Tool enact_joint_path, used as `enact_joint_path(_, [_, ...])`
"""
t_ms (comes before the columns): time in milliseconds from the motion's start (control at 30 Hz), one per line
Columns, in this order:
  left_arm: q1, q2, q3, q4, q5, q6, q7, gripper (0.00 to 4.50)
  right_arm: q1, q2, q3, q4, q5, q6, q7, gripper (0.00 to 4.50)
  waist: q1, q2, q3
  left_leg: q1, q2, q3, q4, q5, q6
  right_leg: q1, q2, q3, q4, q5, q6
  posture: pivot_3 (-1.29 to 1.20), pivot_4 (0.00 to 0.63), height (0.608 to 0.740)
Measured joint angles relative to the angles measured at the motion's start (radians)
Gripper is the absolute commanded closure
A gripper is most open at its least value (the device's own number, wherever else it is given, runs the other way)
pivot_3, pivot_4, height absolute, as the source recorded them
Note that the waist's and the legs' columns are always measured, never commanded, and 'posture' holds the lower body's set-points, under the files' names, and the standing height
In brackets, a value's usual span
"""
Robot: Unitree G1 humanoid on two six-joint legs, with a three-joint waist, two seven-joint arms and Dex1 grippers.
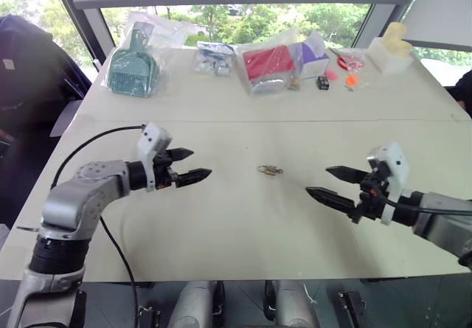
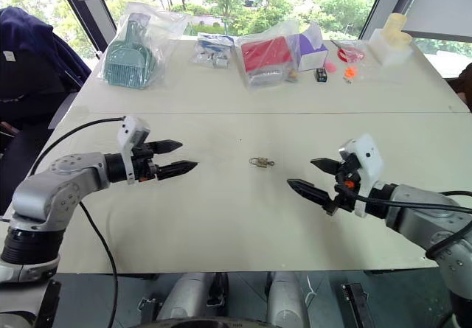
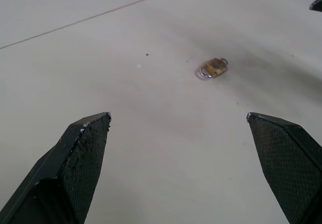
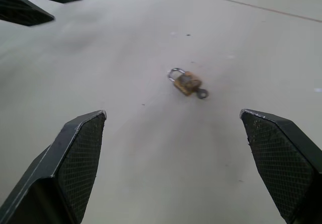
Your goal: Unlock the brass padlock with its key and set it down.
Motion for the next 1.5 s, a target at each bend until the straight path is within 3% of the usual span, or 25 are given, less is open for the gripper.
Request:
enact_joint_path(367, [-0.017,0.019,0.002,-0.020,-0.055,0.060,0.018,0.00,-0.005,-0.002,-0.003,-0.001,0.024,0.014,-0.008,0.07,-0.001,0.000,0.000,0.000,0.000,0.000,0.000,0.000,-0.001,0.000,0.000,0.000,0.000,0.000,0.000,0.00,0.150,0.735])
enact_joint_path(533, [-0.018,0.070,-0.037,-0.032,-0.026,0.044,0.005,0.00,-0.009,-0.015,0.015,0.001,0.017,0.014,0.002,0.07,0.000,0.000,0.000,0.000,0.000,0.000,0.000,0.000,-0.002,0.000,0.000,0.000,0.000,0.000,0.000,0.00,0.150,0.735])
enact_joint_path(800, [-0.022,0.061,-0.086,-0.012,0.016,-0.037,-0.010,0.00,-0.041,-0.025,0.044,0.018,-0.005,0.014,-0.006,0.07,0.000,0.000,0.000,0.000,0.000,0.000,0.000,0.000,-0.002,0.000,0.000,0.000,0.000,0.000,0.000,0.00,0.150,0.735])
enact_joint_path(967, [-0.119,0.117,-0.180,0.082,0.073,-0.112,-0.149,0.00,-0.011,-0.024,0.048,-0.005,-0.004,0.024,-0.027,0.07,0.003,0.000,0.000,0.000,0.000,0.000,0.000,-0.001,-0.003,-0.001,0.000,0.000,0.000,0.000,0.000,0.00,0.150,0.735])
enact_joint_path(1100, [-0.306,0.133,-0.306,0.234,0.177,-0.247,-0.325,0.00,0.032,-0.017,0.047,-0.040,-0.002,0.035,-0.052,0.07,0.012,0.000,0.000,0.000,0.000,0.001,0.000,-0.001,-0.003,-0.001,0.000,0.000,-0.001,0.000,0.000,0.00,0.150,0.735])
enact_joint_path(1167, [-0.421,0.094,-0.382,0.347,0.242,-0.330,-0.410,0.00,0.048,0.006,0.050,-0.062,-0.003,0.034,-0.068,0.07,0.023,-0.001,0.000,0.000,0.000,0.001,0.000,0.000,-0.002,-0.001,0.000,0.000,-0.001,0.000,0.000,0.00,0.150,0.735])
enact_joint_path(1300, [-0.696,-0.094,-0.547,0.716,0.420,-0.551,-0.558,0.00,0.069,0.065,0.094,-0.089,-0.023,0.027,-0.119,0.07,0.039,-0.001,0.000,-0.001,-0.001,0.002,0.002,0.000,0.002,0.000,0.000,0.000,-0.001,0.000,0.000,0.00,0.150,0.735])
enact_joint_path(1500, [-0.929,-0.419,-0.616,1.234,0.585,-0.758,-0.573,0.00,0.085,0.136,0.126,-0.100,-0.097,0.004,-0.210,0.07,0.028,-0.003,0.001,-0.008,-0.001,0.002,0.006,-0.003,0.008,-0.004,-0.001,0.000,-0.001,0.000,0.000,0.00,0.150,0.735])
